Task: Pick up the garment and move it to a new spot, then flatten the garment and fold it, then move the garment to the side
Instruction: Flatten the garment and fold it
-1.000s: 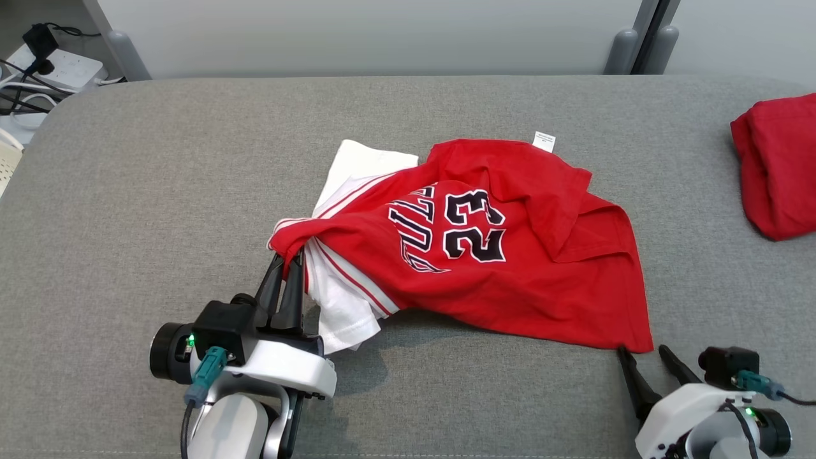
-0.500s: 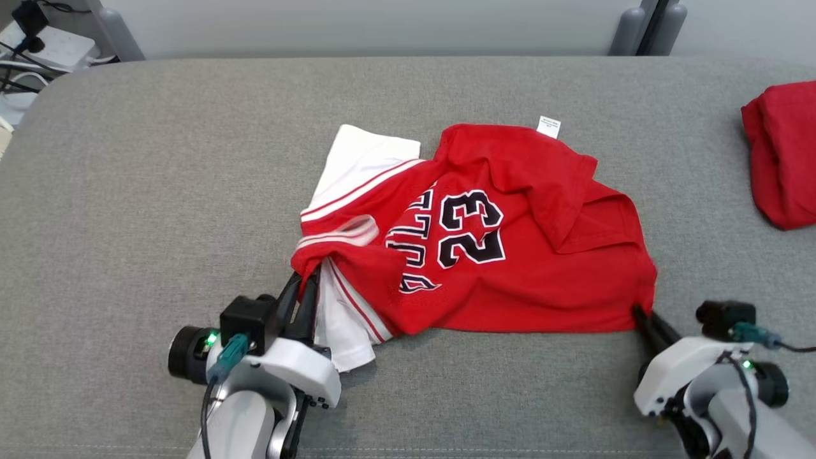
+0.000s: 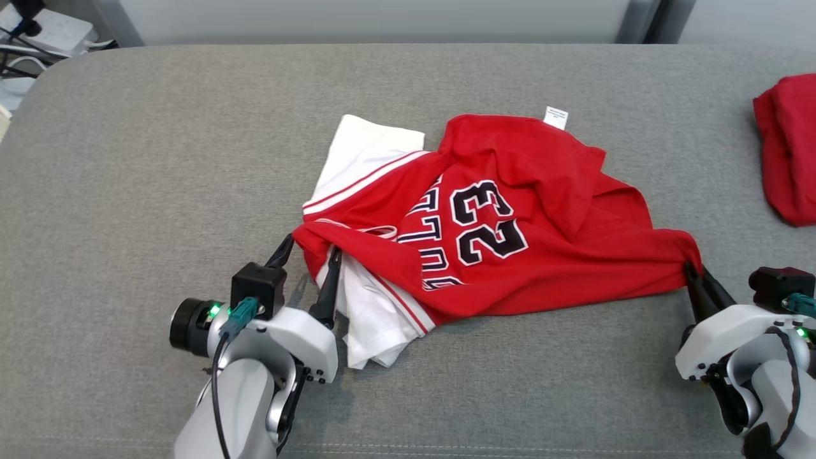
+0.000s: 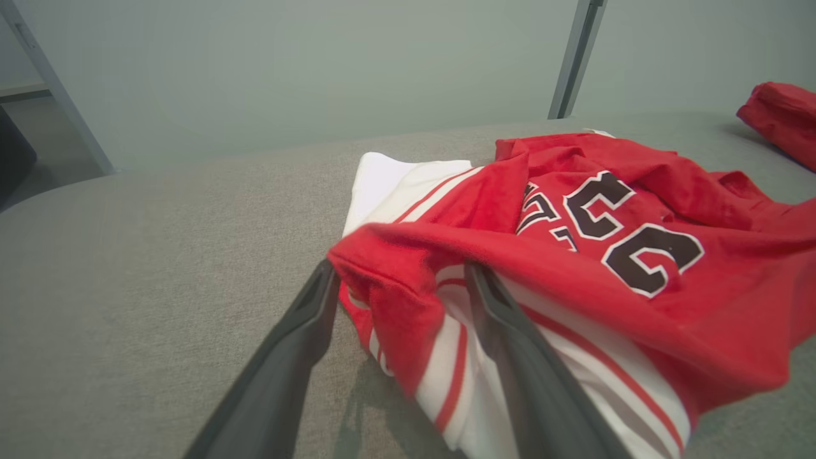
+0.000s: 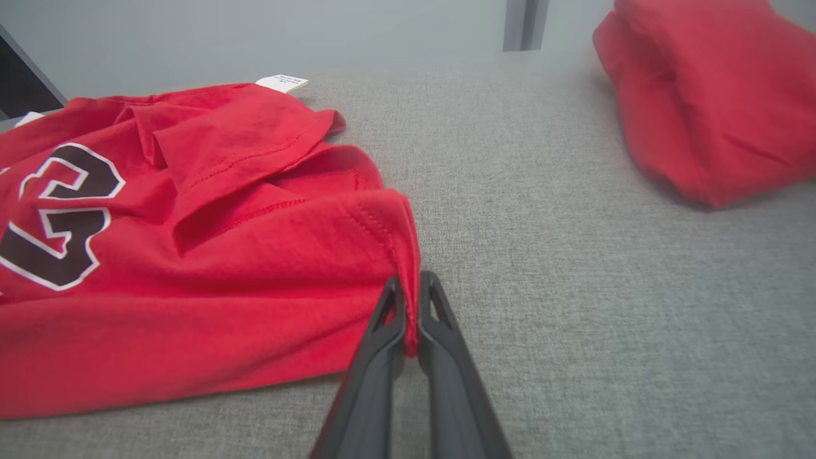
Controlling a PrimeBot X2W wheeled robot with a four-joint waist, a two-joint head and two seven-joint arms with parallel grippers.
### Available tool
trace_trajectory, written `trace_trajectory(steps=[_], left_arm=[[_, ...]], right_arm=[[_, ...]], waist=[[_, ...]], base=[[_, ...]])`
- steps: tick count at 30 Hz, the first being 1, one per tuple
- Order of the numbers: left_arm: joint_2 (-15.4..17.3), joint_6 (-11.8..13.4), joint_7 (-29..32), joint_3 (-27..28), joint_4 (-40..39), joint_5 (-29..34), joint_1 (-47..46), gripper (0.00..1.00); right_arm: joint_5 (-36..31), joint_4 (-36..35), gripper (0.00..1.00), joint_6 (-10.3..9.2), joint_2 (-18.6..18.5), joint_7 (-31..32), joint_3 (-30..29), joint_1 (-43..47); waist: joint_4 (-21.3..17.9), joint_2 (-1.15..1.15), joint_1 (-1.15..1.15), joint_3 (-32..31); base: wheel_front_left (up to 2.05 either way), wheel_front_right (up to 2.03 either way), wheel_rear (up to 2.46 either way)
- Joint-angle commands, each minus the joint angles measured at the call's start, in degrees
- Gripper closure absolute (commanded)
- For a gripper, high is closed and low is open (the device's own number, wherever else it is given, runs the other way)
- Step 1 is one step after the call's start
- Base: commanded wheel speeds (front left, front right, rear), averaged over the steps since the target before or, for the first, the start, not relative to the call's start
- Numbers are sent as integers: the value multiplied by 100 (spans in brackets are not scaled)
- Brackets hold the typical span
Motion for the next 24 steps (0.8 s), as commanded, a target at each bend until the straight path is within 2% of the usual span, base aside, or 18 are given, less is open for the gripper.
trace_trajectory(steps=[1,7,11,18,24], left_arm=[[148,84,-48,192,-242,-14,34,0],[254,196,161,6,-1570,14,972,0],[237,139,777,-438,-2364,14,1659,0],[246,288,1372,-744,-2143,195,1778,0],[256,429,1498,-824,-1819,356,1582,0]], right_arm=[[-85,-102,100,-1,-103,-34,11,72],[-381,-122,100,-1,-91,-34,-436,170],[-572,-124,100,-1,-32,-34,-612,185],[-678,-120,100,-1,39,-35,-621,109],[-653,-161,100,-1,27,-35,-574,88]], waist=[[64,0,0,-19],[257,0,0,-20],[314,0,0,2],[227,0,0,28],[110,0,0,59]], base=[[0,0,0],[0,0,0],[0,0,0],[0,0,0],[0,0,0]])
